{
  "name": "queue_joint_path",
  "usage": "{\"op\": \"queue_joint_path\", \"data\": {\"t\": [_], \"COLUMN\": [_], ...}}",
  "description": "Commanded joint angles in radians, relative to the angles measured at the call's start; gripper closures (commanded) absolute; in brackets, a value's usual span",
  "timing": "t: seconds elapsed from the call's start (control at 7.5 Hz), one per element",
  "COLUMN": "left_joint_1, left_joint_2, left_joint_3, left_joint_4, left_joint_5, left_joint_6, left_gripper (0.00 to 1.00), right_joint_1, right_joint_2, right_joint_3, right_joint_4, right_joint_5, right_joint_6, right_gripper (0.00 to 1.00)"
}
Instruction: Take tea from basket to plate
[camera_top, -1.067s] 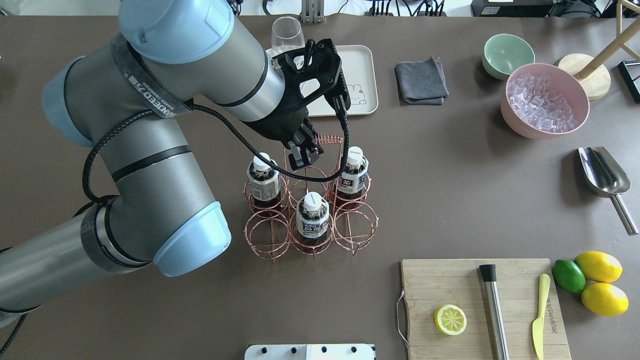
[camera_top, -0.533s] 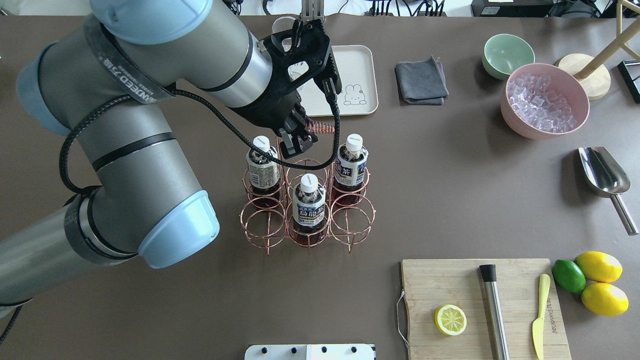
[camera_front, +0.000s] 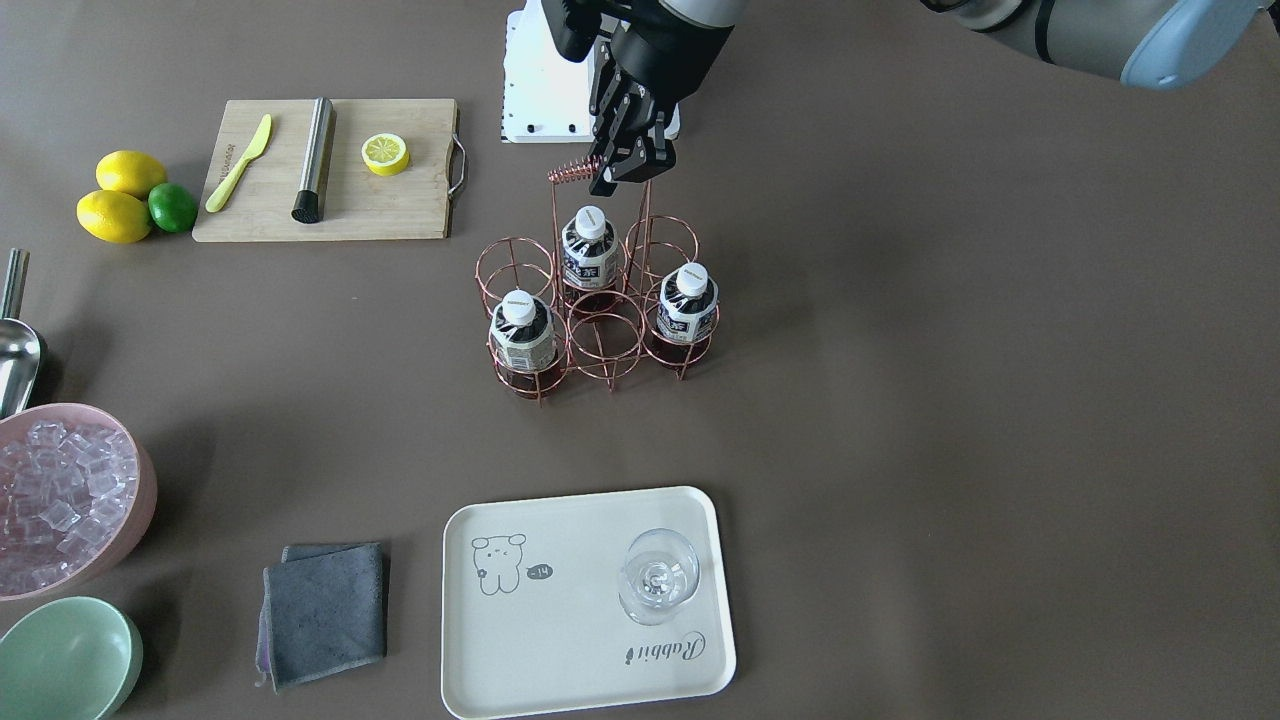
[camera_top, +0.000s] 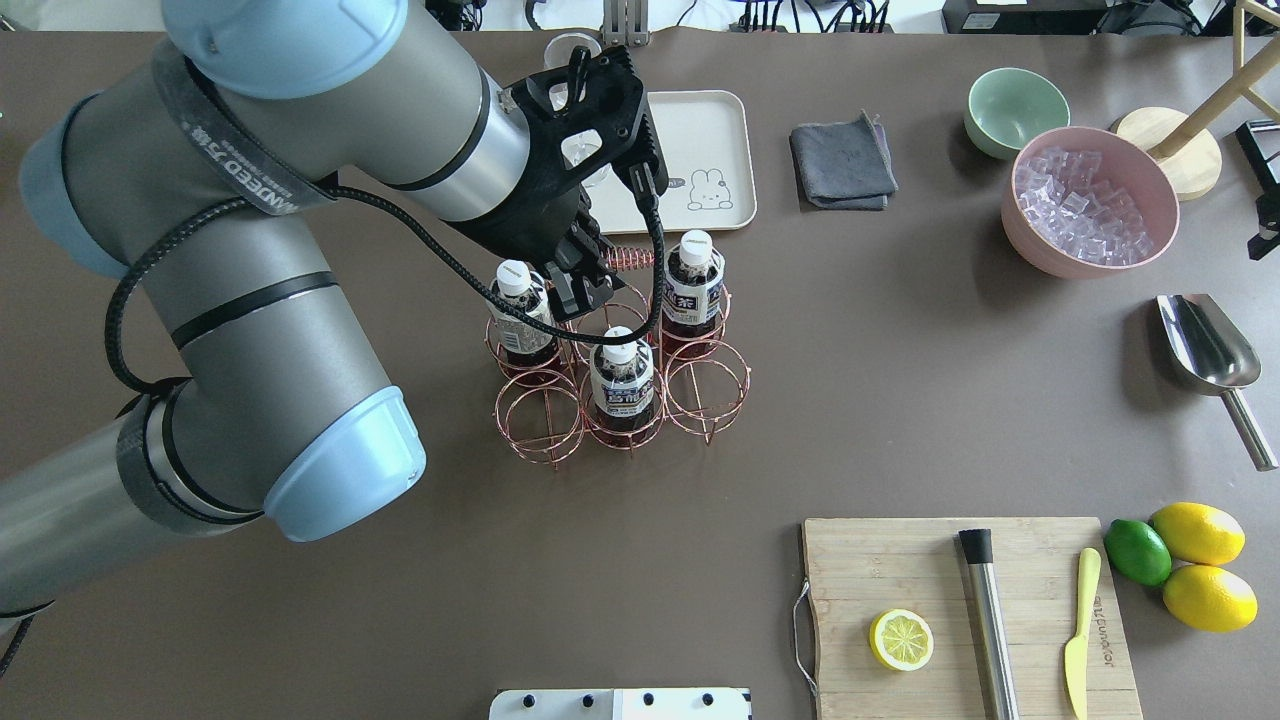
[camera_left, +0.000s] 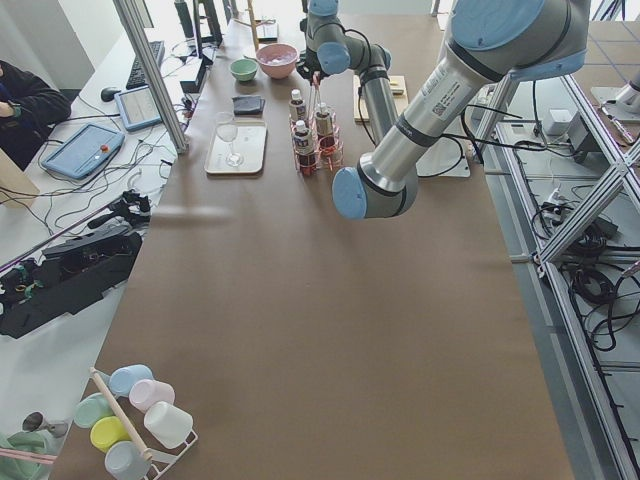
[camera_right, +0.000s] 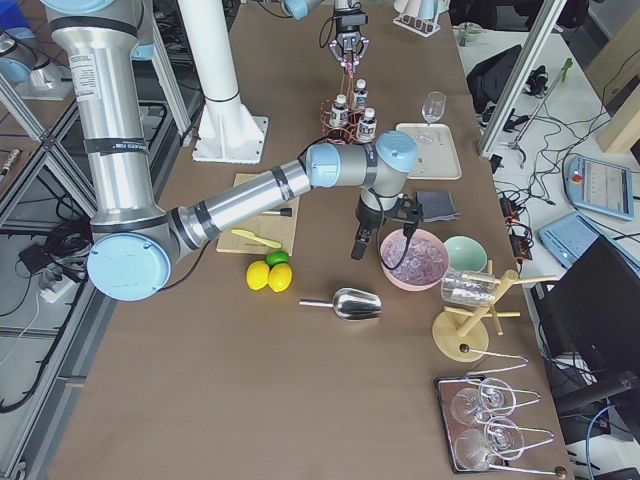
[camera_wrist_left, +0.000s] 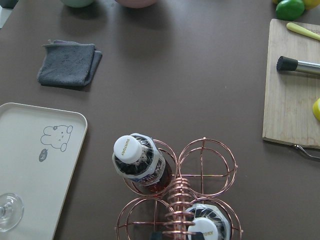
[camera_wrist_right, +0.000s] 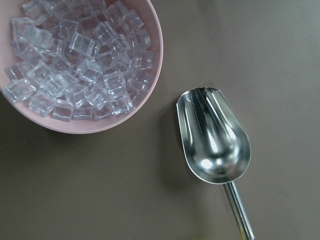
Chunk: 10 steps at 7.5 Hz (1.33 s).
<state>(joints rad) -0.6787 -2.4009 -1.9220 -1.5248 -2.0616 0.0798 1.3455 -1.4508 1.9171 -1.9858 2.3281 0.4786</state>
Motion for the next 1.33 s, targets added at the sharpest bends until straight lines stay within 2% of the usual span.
{"op": "queue_joint_path", "data": {"t": [0.0, 0.13, 0.27, 0.4, 0.53, 0.67, 0.8, 0.93, 1.07, 1.2], "left_joint_1": [0.008, 0.016, 0.016, 0.016, 0.016, 0.016, 0.016, 0.016, 0.016, 0.016], "left_joint_2": [0.002, 0.003, 0.003, 0.002, 0.002, 0.002, 0.003, 0.003, 0.012, 0.017], "left_joint_3": [0.005, 0.005, 0.003, 0.001, 0.0, 0.001, 0.001, 0.003, 0.001, 0.0], "left_joint_4": [-0.003, -0.003, -0.003, -0.003, -0.003, -0.003, -0.003, -0.003, -0.003, -0.005], "left_joint_5": [0.004, 0.006, 0.006, 0.006, 0.006, 0.006, 0.006, 0.008, 0.008, 0.008], "left_joint_6": [-0.002, -0.002, -0.002, -0.002, -0.002, -0.002, -0.002, -0.002, -0.002, -0.002], "left_gripper": [1.0, 1.0, 1.0, 1.0, 1.0, 1.0, 1.0, 1.0, 1.0, 1.0], "right_joint_1": [-0.116, -0.167, -0.237, -0.267, -0.305, -0.339, -0.386, -0.428, -0.448, -0.457], "right_joint_2": [0.053, 0.09, 0.172, 0.211, 0.223, 0.29, 0.419, 0.508, 0.58, 0.633], "right_joint_3": [0.071, 0.086, 0.08, 0.088, 0.086, 0.053, -0.013, -0.076, -0.152, -0.25], "right_joint_4": [-0.051, -0.086, -0.141, -0.151, -0.137, -0.124, -0.113, -0.075, -0.015, 0.108], "right_joint_5": [0.053, 0.056, 0.062, 0.066, 0.097, 0.176, 0.18, 0.175, 0.174, 0.174], "right_joint_6": [0.166, 0.21, 0.318, 0.386, 0.42, 0.483, 0.658, 0.742, 0.826, 0.894], "right_gripper": [0.0, 0.0, 0.0, 0.0, 0.01, 0.01, 0.01, 0.01, 0.01, 0.01]}}
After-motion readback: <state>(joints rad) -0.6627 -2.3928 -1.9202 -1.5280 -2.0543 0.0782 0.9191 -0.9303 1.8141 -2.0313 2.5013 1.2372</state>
